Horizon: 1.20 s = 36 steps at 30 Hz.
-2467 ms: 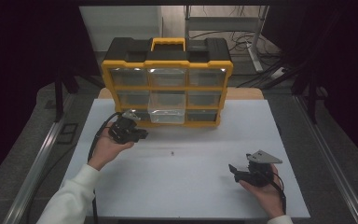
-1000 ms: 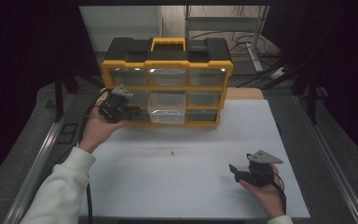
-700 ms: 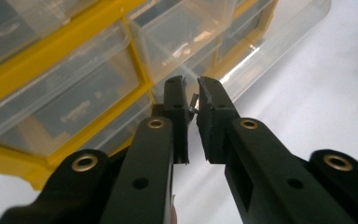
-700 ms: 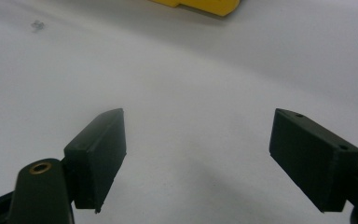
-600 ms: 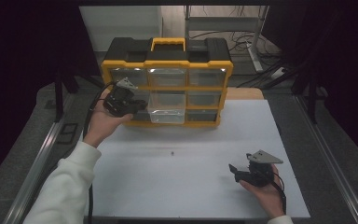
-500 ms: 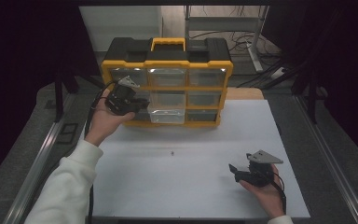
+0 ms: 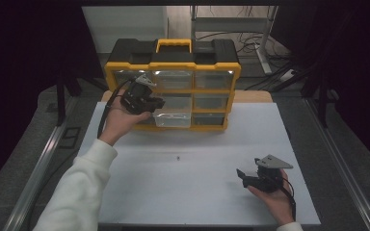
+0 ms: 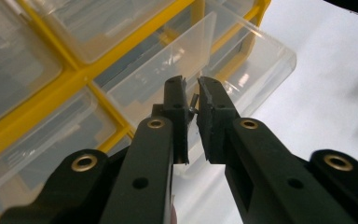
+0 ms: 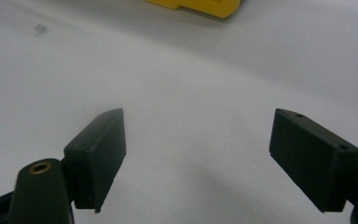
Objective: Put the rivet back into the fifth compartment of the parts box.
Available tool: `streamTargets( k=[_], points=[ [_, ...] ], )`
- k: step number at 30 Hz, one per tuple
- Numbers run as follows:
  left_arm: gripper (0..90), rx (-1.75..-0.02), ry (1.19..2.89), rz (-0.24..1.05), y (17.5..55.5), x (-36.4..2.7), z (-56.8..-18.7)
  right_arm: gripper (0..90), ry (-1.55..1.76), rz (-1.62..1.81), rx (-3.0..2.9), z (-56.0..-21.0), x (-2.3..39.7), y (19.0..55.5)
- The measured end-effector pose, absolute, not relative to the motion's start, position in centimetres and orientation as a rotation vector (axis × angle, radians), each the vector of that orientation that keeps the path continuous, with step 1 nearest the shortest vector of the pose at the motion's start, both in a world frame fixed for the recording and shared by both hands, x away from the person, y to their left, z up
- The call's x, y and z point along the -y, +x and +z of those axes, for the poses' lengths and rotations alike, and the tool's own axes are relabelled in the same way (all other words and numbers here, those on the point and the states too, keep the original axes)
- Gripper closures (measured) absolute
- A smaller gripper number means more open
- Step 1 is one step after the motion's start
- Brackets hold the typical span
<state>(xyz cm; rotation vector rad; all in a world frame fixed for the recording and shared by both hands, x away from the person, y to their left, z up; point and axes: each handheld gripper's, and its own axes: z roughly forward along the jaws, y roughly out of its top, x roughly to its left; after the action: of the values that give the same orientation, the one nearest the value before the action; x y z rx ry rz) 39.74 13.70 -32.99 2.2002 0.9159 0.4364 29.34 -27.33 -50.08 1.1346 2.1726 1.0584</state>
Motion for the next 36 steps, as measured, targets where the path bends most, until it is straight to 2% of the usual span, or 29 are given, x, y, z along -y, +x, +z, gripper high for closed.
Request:
streamTargets(
  k=[10,26,27,28,29,33,36],
  points=[
    [82.6,-0.898,2.204,0.436,40.1,-12.2,-33.2,19.3,1.135,1.061,-2.173,-50.1,27.4,29.3],
    [81.6,-0.895,2.203,0.444,40.3,-12.0,-33.4,19.3,1.134,1.055,-2.173,-50.1,27.4,29.4],
    [79.5,-0.898,2.196,0.447,40.3,-12.0,-33.5,19.3,1.134,1.055,-2.174,-50.1,27.4,29.3],
    [73.7,-0.899,2.190,0.455,40.3,-11.9,-33.5,19.3,1.134,1.054,-2.174,-50.1,27.4,29.3],
    [60.6,-0.902,2.187,0.467,40.3,-11.9,-33.6,19.3,1.133,1.054,-2.174,-50.1,27.4,29.3],
    [31.1,-0.918,2.138,0.465,40.0,-12.0,-33.4,19.3,1.135,1.055,-2.175,-50.1,27.4,29.3],
    [21.2,-0.921,2.112,0.462,39.5,-12.3,-33.1,19.3,1.136,1.057,-2.175,-50.1,27.4,29.3]
  ],
)
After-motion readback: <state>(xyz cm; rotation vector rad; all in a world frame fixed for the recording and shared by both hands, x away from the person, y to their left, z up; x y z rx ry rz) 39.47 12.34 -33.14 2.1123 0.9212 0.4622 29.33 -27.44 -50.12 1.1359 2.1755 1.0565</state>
